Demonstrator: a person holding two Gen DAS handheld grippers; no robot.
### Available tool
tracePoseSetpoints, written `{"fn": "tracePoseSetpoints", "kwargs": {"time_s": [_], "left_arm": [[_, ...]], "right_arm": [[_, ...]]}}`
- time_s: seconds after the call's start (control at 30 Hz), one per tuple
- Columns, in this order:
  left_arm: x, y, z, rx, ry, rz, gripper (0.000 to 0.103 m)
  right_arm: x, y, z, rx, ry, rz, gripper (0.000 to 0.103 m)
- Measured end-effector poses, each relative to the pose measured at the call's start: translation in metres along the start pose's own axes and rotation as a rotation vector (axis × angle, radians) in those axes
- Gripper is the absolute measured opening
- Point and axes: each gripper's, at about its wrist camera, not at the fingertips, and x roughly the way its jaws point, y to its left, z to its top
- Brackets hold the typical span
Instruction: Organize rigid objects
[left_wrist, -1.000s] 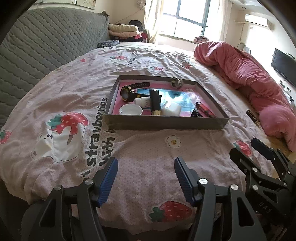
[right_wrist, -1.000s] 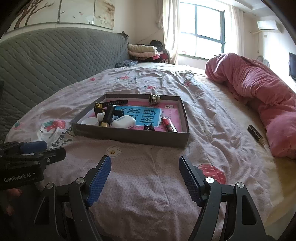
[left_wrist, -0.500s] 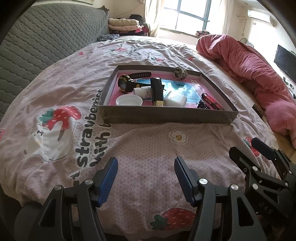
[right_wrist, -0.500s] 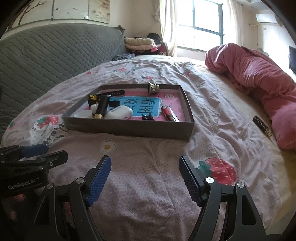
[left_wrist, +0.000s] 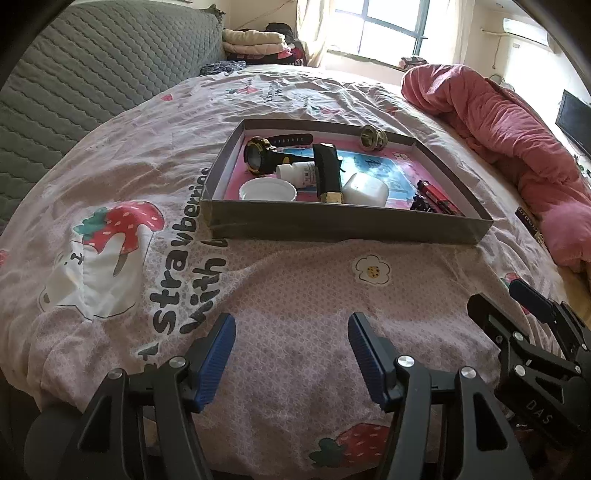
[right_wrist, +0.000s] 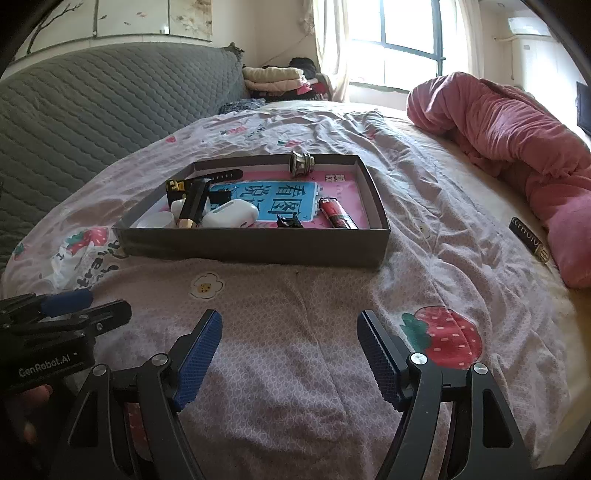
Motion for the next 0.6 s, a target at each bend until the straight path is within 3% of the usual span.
{"fn": "tracePoseSetpoints", "kwargs": {"time_s": [0.6], "left_arm": [[0.0016,0.0032,0.0023,-0.012,0.005,0.011,0.063]], "right_arm": [[-0.0002,0.004,-0.0003,-0.023,-0.004,-0.006,0.076]]}}
